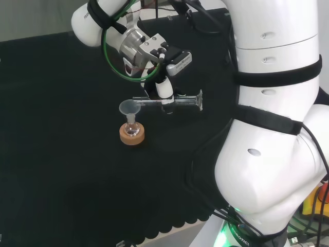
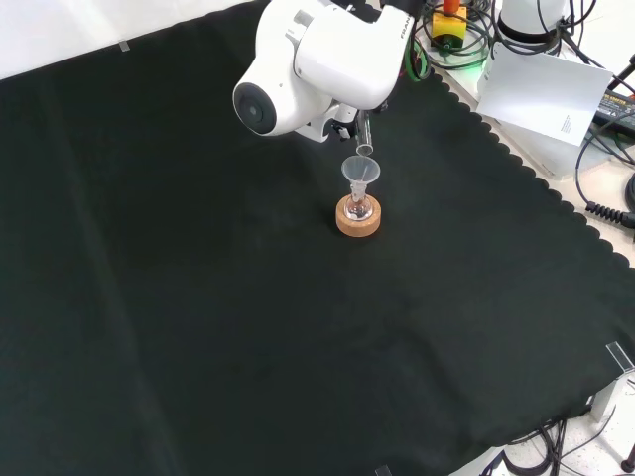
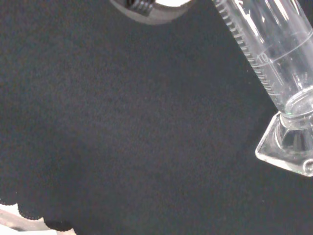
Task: Pour the water from the graduated cylinder into the round-bottom flask.
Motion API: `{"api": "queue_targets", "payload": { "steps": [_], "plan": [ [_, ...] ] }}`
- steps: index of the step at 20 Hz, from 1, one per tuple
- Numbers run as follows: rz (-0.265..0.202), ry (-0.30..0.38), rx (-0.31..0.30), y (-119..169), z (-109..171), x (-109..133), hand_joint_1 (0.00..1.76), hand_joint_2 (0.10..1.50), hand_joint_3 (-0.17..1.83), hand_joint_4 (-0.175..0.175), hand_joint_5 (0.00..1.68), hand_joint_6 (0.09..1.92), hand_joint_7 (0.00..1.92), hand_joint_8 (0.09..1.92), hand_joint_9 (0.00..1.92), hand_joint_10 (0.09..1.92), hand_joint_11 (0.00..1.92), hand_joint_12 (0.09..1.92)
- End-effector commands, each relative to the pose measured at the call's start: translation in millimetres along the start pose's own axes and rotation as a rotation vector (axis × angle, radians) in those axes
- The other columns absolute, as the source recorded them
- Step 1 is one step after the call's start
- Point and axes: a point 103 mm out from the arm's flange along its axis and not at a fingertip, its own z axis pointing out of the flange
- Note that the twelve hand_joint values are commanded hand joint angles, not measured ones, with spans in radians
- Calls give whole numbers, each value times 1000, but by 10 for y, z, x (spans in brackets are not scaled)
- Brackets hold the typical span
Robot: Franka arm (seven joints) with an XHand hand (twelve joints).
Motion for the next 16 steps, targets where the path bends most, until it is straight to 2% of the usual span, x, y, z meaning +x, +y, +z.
{"api": "queue_targets", "payload": {
  "steps": [1, 11, 16],
  "plan": [
    [-6, -2, -11, 8, -4, 11, 1272, 1074, 0, -175, 1053, 878, 1089, 861, 1575, 87, 1394, 665],
    [-21, -10, -49, 30, -101, 171, 1272, 1074, 0, -175, 1052, 879, 1089, 862, 1575, 87, 1393, 664],
    [-27, -8, -61, 4, -82, 114, 1272, 1074, 0, -175, 1051, 880, 1088, 863, 1575, 87, 1393, 664]
  ]
}}
